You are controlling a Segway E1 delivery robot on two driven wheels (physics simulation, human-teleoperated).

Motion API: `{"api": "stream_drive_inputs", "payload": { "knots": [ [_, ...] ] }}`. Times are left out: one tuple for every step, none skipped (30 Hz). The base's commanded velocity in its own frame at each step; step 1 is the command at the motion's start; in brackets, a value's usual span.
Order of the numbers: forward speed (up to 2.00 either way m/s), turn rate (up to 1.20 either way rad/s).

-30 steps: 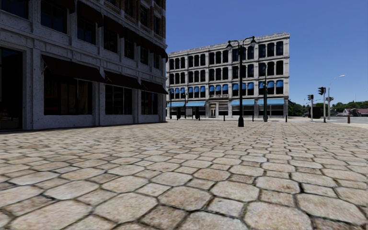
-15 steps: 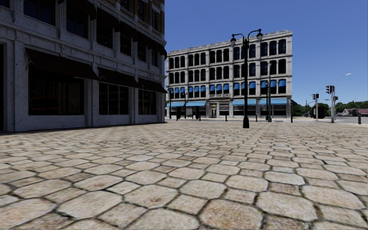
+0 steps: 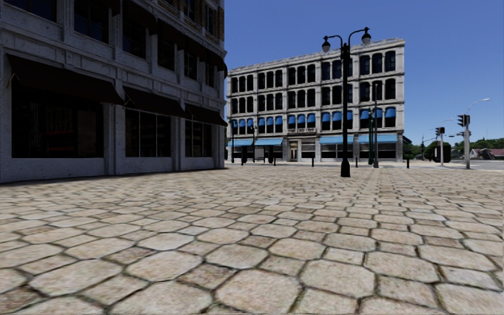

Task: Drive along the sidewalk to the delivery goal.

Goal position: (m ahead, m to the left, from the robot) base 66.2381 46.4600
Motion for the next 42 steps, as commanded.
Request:
{"api": "stream_drive_inputs", "payload": {
  "knots": [
    [2.0, 0.0],
    [2.0, 0.0],
    [2.0, 0.0],
    [2.0, 0.0],
    [2.0, 0.0],
    [2.0, 0.0],
    [2.0, 0.0],
    [2.0, 0.0],
    [2.0, 0.0],
    [2.0, 0.0],
    [2.0, 0.0],
    [2.0, 0.0],
    [2.0, 0.0],
    [2.0, 0.0],
    [2.0, 0.0],
    [2.0, 0.0],
    [2.0, 0.0],
    [2.0, 0.0],
    [2.0, 0.0],
    [2.0, 0.0],
    [2.0, 0.0],
    [2.0, 0.0],
    [2.0, 0.0],
    [2.0, 0.0],
    [2.0, 0.0],
    [2.0, 0.0],
    [2.0, 0.0],
    [2.0, 0.0],
    [2.0, 0.0],
    [2.0, 0.0],
    [2.0, 0.0],
    [2.0, 0.0],
    [2.0, 0.0],
    [2.0, 0.0],
    [2.0, 0.0],
    [2.0, 0.0],
    [2.0, 0.0],
    [2.0, 0.0],
    [2.0, 0.0],
    [2.0, 0.0],
    [2.0, 0.0],
    [2.0, 0.0]
  ]
}}
